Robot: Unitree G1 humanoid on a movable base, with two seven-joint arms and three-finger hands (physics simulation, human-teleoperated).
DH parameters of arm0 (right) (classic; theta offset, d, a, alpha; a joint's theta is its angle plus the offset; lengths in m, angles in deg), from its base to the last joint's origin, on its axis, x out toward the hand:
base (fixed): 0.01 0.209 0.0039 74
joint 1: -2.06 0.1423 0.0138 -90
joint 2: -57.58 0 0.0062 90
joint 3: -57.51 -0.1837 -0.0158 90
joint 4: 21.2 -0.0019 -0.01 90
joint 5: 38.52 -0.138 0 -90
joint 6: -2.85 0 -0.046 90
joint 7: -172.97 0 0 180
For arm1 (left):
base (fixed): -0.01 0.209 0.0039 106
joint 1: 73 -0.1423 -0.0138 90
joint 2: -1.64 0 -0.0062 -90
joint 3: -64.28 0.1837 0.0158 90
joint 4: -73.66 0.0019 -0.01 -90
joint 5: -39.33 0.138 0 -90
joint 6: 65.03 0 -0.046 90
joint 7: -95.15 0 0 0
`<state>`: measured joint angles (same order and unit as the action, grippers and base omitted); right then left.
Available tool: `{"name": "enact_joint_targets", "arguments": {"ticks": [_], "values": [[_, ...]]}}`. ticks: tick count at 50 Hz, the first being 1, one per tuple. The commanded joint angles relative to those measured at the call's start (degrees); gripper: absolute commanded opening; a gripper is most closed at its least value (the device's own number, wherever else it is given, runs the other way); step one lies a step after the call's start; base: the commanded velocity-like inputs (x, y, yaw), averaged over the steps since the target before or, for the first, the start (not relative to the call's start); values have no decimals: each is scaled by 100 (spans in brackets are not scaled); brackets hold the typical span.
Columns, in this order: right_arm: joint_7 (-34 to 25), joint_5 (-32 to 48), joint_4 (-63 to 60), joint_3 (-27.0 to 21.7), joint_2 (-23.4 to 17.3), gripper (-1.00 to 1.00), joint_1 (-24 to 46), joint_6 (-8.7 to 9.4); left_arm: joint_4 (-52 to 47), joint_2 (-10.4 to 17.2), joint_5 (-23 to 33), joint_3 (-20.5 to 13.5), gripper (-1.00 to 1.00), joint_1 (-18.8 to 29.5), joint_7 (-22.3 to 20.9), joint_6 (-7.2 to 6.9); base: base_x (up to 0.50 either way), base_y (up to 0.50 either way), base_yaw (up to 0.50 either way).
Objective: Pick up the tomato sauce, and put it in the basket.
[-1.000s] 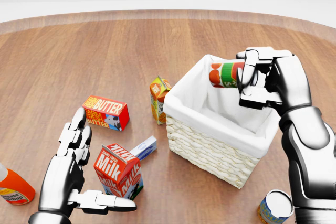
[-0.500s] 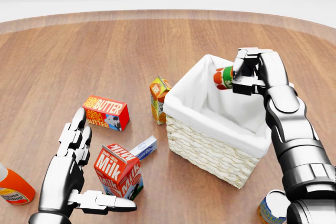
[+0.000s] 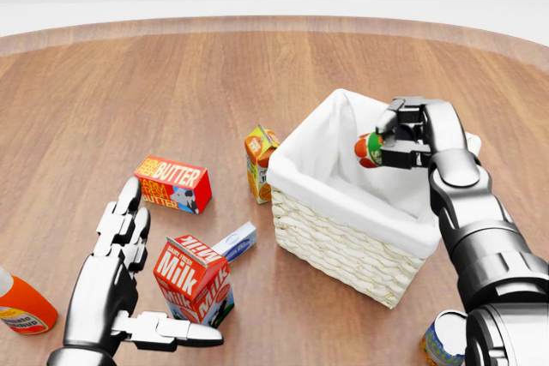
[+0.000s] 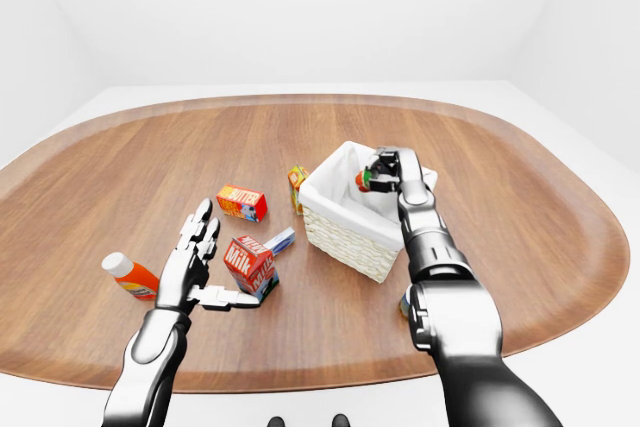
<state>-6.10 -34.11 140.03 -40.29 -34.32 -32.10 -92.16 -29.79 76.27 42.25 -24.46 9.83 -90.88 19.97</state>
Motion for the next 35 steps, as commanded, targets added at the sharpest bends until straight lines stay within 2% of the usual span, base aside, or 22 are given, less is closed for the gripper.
{"name": "enact_joint_targets", "arguments": {"ticks": [1,3,4,5,6,27,35], "values": [[116,181,130,-73,-7,-73,65,0,-8,-1,4,7,100,-7,-2,0,0,0,0],[117,173,132,-82,-9,-25,66,0,-12,-1,3,6,100,-6,0,0,0,0,0],[122,175,133,-82,-8,12,62,0,-13,-1,5,8,100,-9,0,0,0,0,0],[124,177,134,-81,-7,36,60,0,-10,-2,6,9,100,-12,1,0,0,0,0],[142,188,134,-75,-7,100,53,0,-21,-2,8,11,100,-14,1,0,0,0,0],[58,139,-22,-70,-52,100,2,0,-69,-2,1,18,100,-28,1,0,0,0,0],[-235,-89,-1243,-6,-34,100,-328,0,-70,-1,-4,13,100,-28,-2,0,0,0,0]]}}
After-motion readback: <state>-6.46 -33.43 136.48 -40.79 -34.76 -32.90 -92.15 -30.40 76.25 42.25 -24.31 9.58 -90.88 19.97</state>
